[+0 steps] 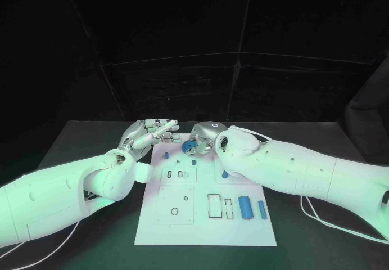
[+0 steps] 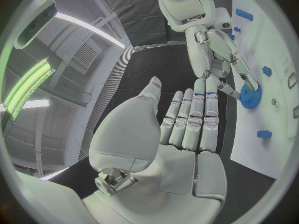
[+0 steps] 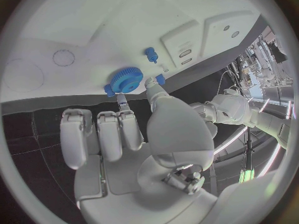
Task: Assemble the parts on the task board
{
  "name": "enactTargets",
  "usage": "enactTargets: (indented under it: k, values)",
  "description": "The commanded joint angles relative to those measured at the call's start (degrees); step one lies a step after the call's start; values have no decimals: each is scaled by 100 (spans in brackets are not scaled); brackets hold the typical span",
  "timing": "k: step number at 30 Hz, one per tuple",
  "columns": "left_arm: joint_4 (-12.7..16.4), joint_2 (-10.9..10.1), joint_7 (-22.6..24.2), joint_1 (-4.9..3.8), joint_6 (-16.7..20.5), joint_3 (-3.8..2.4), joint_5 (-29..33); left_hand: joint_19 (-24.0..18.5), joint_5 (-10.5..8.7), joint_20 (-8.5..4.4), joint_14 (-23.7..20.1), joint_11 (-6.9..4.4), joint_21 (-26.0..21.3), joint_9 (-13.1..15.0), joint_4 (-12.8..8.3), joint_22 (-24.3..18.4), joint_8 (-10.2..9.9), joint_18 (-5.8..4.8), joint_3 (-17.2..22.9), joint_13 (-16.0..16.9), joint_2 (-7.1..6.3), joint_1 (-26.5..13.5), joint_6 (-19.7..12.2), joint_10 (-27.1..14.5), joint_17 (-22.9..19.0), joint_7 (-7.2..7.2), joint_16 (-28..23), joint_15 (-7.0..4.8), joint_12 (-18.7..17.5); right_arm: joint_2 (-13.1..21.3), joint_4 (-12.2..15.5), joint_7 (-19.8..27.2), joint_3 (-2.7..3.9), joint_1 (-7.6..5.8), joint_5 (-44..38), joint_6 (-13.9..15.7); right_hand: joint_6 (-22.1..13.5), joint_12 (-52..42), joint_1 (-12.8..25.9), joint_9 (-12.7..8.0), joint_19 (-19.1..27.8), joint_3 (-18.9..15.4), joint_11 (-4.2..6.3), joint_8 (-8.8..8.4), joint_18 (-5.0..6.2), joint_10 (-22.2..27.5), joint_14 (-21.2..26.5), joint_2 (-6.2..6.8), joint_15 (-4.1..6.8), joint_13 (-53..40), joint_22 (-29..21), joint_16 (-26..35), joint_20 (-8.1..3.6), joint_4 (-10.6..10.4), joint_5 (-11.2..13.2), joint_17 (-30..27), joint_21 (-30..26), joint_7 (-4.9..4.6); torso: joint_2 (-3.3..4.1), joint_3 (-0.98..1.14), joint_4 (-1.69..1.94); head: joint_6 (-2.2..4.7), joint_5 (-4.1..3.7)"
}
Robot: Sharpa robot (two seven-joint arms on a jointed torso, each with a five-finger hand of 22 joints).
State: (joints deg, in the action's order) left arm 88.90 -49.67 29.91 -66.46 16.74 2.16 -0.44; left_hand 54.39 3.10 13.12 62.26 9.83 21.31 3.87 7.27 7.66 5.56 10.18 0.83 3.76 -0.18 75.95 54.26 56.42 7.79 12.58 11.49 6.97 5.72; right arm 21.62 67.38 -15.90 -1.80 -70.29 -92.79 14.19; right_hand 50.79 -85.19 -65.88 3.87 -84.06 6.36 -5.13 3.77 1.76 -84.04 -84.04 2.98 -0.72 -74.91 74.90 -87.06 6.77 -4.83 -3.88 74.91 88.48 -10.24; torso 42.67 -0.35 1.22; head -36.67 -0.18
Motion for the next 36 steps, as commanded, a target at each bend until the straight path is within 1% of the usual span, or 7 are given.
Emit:
enactTargets:
  k: [1, 3, 10, 24, 31, 35, 36]
  values:
    - [12, -6, 2, -12, -61, -5, 6, 22, -17, -11, 19, 9, -6, -4, -48, -8, -35, 26, -1, -4, 61, 12, 30, 45, 5, 10, -37, 3, -36, 18, 33, 80, 1, -12, 171, -232, 54, -47, 23, 5, -371, -37, -2, 21, -78, -305, -433, -61, -3, -1111, 1087, -8, 16, -78, -37, 732, -2, 10, 0, -1, 4, -1, -1]
    - [11, -8, 2, -13, -58, -5, 6, 21, -17, -10, 17, 11, -8, -5, -53, -10, -40, 26, -2, -5, 62, 14, 27, 41, 6, 12, -42, 4, -41, 23, 35, 87, 1, -12, 239, -323, 66, -65, 78, -1, -378, -104, 2, 10, -81, -319, -436, -97, 2, -1129, 1099, -14, 10, -160, -40, 746, 3, 13, 1, -1, 3, -3, 3]
    - [9, -2, 17, -13, -47, -5, 6, 21, -17, -10, 17, 11, -8, -5, -53, -10, -40, 26, -2, -5, 62, 14, 27, 41, 6, 12, -42, 4, -41, 14, -8, 4, 0, -12, 303, -440, -448, -47, 108, -50, -373, -237, -24, -59, -79, -307, -436, -113, -15, -1115, 1091, -14, 18, -263, -109, 746, 0, -21, 3, 1, 2, -15, 0]
    - [-8, -6, 33, -14, -35, -5, 6, 21, -17, -10, 17, 11, -8, -5, -53, -10, -40, 26, -2, -5, 62, 14, 27, 41, 6, 12, -42, 4, -41, 102, 59, -24, -1, -11, 199, -191, -437, -73, -92, -38, -387, -273, -36, -38, -85, -326, -442, -106, -30, -1142, 1116, -25, 34, -179, -198, 775, 9, -32, 0, 1, 0, -11, -11]
    - [-9, -6, 35, -14, -36, -5, 6, 21, -17, -10, 17, 11, -8, -5, -53, -10, -40, 26, -2, -5, 62, 14, 27, 41, 6, 12, -42, 4, -41, 175, 101, 59, -1, -11, 273, 298, -324, -103, -172, -27, -400, -306, -23, -27, -90, -349, -449, -128, -20, -1169, 1139, -39, 29, -152, -488, 809, 18, -18, -2, 0, -7, -3, -17]
    - [-11, -13, 37, -14, -34, -5, 6, 21, -17, -10, 17, 11, -8, -5, -53, -10, -40, 26, -2, -5, 62, 14, 27, 41, 6, 12, -42, 4, -41, 321, 189, 396, -3, -11, 515, 821, -239, -105, -213, -21, -401, -318, -16, -20, -90, -352, -450, -140, -15, -1173, 1140, -40, 25, -132, -626, 811, 18, -10, -3, 2, -12, 5, -19]
    - [-13, -15, 38, -14, -33, -5, 6, 21, -17, -10, 17, 11, -8, -5, -53, -10, -40, 26, -2, -5, 62, 14, 27, 41, 6, 12, -42, 4, -41, 375, 222, 566, -3, -11, 648, 947, -73, -104, -256, -6, -401, -303, -8, 3, -90, -351, -448, -165, -10, -1172, 1141, -38, 21, -108, -708, 805, 19, 0, -6, 1, -17, 18, -27]
